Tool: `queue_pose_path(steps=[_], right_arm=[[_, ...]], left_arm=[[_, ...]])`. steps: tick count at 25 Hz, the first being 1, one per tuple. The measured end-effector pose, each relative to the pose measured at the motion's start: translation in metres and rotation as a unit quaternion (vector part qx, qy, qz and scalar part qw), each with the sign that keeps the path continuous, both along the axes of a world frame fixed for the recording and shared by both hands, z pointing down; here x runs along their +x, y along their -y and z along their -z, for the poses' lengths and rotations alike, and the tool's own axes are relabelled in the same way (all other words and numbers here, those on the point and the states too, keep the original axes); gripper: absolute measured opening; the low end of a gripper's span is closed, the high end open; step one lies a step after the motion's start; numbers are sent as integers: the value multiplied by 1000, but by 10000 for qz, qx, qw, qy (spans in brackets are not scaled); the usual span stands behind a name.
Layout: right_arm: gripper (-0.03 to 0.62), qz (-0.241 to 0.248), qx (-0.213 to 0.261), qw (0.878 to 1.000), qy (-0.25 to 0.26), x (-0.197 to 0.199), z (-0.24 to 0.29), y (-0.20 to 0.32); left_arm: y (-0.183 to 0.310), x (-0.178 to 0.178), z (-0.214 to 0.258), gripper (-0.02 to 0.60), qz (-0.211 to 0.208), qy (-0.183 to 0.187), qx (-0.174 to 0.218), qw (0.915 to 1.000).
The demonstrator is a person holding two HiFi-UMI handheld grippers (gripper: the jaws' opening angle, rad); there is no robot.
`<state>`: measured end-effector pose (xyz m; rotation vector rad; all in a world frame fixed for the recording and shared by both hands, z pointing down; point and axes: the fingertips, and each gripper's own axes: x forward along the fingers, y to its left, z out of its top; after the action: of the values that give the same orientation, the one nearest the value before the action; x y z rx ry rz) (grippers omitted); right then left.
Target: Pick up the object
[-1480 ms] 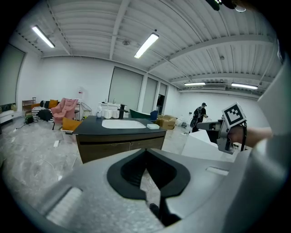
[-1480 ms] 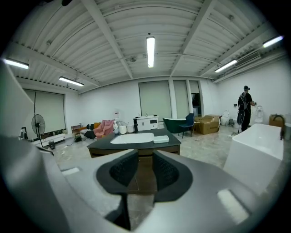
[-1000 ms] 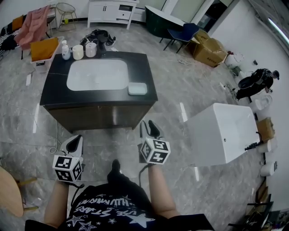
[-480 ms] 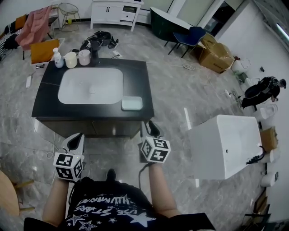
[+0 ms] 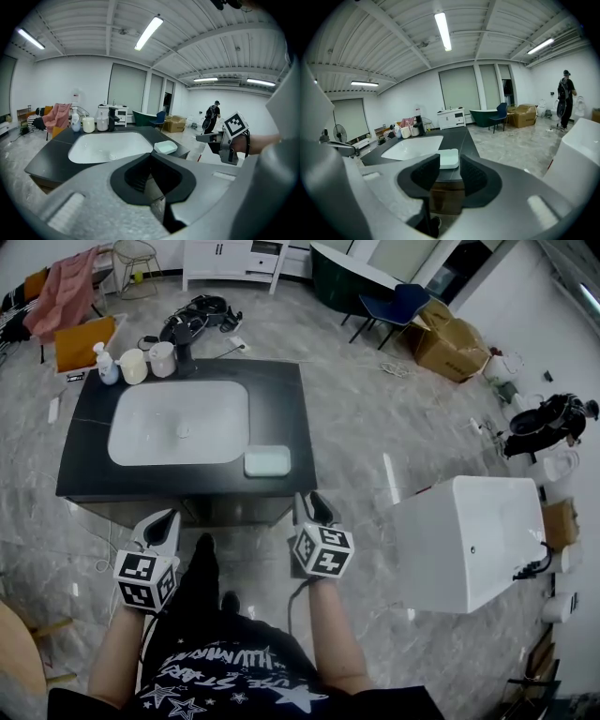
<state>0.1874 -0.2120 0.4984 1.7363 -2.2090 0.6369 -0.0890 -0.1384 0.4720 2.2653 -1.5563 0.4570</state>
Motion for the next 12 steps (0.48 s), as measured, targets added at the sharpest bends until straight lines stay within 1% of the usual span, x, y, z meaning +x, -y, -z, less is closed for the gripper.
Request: queue_pose_path(steps=[5,12], right_arm=[[141,-92,-109,9999,-72,-5,-9,28],[141,-197,-370,9990,-178,3,-29,75]], left_arm=[[40,-1,-9,8,-151,-43,-85,9998],[102,20,-25,8,-479,-93,-257,9985]])
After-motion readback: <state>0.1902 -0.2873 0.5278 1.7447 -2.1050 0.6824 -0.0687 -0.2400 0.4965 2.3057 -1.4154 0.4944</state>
